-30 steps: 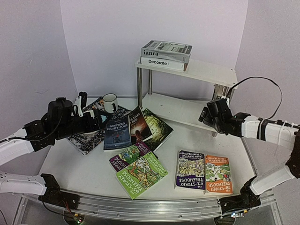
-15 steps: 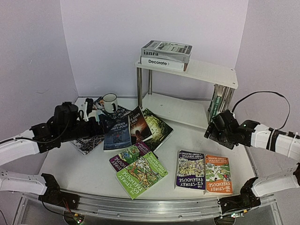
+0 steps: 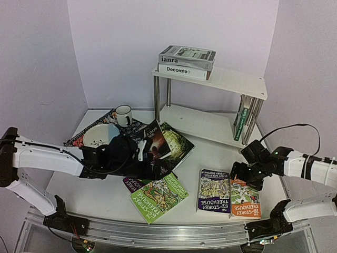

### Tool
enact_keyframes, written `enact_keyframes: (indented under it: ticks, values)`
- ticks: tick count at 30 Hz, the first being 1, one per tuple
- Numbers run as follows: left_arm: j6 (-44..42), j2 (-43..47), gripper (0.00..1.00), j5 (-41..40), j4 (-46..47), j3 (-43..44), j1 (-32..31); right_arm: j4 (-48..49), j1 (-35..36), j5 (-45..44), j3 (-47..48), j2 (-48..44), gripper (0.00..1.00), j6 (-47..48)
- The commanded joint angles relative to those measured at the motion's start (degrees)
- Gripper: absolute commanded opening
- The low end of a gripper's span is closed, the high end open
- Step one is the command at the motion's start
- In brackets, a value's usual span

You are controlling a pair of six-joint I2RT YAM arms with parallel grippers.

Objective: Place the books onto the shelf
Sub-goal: Move the book to the corner of the board.

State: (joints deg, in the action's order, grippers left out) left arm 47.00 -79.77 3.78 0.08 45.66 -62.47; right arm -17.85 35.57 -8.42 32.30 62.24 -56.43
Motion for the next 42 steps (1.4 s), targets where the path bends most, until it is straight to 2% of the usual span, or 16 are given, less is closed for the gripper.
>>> enact_keyframes:
  ticks: [1, 6, 14, 28, 31, 36, 38, 42]
  values:
    - [1.24, -5.51, 0.99, -1.12, 4.37, 5.66, -4.37, 1.7, 0.24, 9.96, -2.39, -1.39, 0.98, 1.05]
    - [1.68, -11.91, 0.98, -1.35, 5.13, 8.77, -6.56, 10.04, 1.64, 15.54, -7.61, -4.37, 0.98, -1.34]
    - [1.57, -18.76, 0.96, -0.5, 5.54, 13.01, -8.83, 13.88, 8.2, 15.08, -10.19, -4.38, 0.98, -2.2]
    - [2.14, -29.15, 0.87, 4.76, 5.65, 21.18, -10.26, 14.87, 9.65, 15.54, -12.22, -0.5, 0.96, -3.83]
    - [1.88, -30.75, 0.85, 5.13, 5.65, 22.79, -10.46, 13.65, 9.69, 13.58, -13.01, -1.02, 0.95, -5.66]
    - [1.08, -33.29, 0.84, 5.18, 5.64, 25.32, -10.63, 15.2, 9.8, 15.14, -12.52, -0.73, 0.92, -5.49]
    - [0.85, -34.27, 0.81, 4.91, 5.63, 26.13, -10.61, 13.77, 9.95, 14.18, -11.37, -0.19, 0.93, -5.51]
    - [1.33, -36.28, 0.69, 4.59, 5.31, 27.45, -10.59, 9.52, 10.23, 10.51, -9.81, 0.5, 0.93, -6.56]
